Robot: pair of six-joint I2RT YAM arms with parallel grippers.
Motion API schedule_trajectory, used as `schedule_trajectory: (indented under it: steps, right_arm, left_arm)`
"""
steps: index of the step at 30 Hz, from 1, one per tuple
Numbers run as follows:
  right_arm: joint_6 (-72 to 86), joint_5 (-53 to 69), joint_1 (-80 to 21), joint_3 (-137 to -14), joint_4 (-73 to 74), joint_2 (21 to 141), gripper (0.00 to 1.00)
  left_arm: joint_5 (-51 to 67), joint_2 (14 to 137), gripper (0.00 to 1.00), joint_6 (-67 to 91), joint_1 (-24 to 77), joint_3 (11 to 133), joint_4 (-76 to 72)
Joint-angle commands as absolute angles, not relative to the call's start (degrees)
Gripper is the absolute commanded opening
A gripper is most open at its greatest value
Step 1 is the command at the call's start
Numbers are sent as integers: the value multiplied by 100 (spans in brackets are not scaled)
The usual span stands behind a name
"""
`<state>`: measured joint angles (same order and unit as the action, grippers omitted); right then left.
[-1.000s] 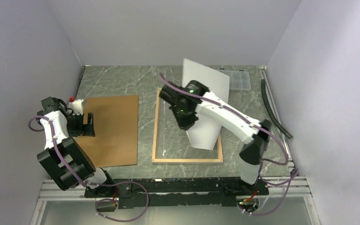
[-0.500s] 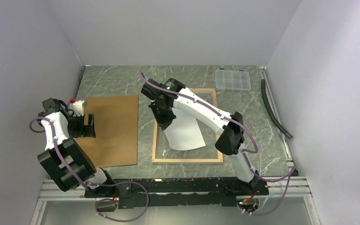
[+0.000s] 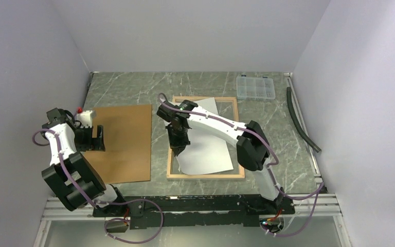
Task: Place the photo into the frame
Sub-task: Turn over the photo from the photo frame.
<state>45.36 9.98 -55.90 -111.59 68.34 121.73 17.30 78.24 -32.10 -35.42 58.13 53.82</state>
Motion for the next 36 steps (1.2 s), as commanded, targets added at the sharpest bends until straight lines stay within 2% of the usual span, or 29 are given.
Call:
schedule_trajectory:
  steps: [1,13,22,36]
  right_arm:
    - [5395,936,-5581,-10720,6171,11434,0]
    - [5935,43,-5523,-10225,6188,11015,0]
    - [5851,-183,-5493,-9751,6197,10952,0]
    - [5664,96,-5391,-9598,5745,11112,0]
  left_arm:
    - [1832,7590,94,-3220,-3525,5775,5323]
    - [1847,7591,94,-3252,-3526,5755,5298]
    - [1840,7576,94,-3283,-3529,5722,5274]
    - [1832,7602,94,-3288,-3525,5728,5291]
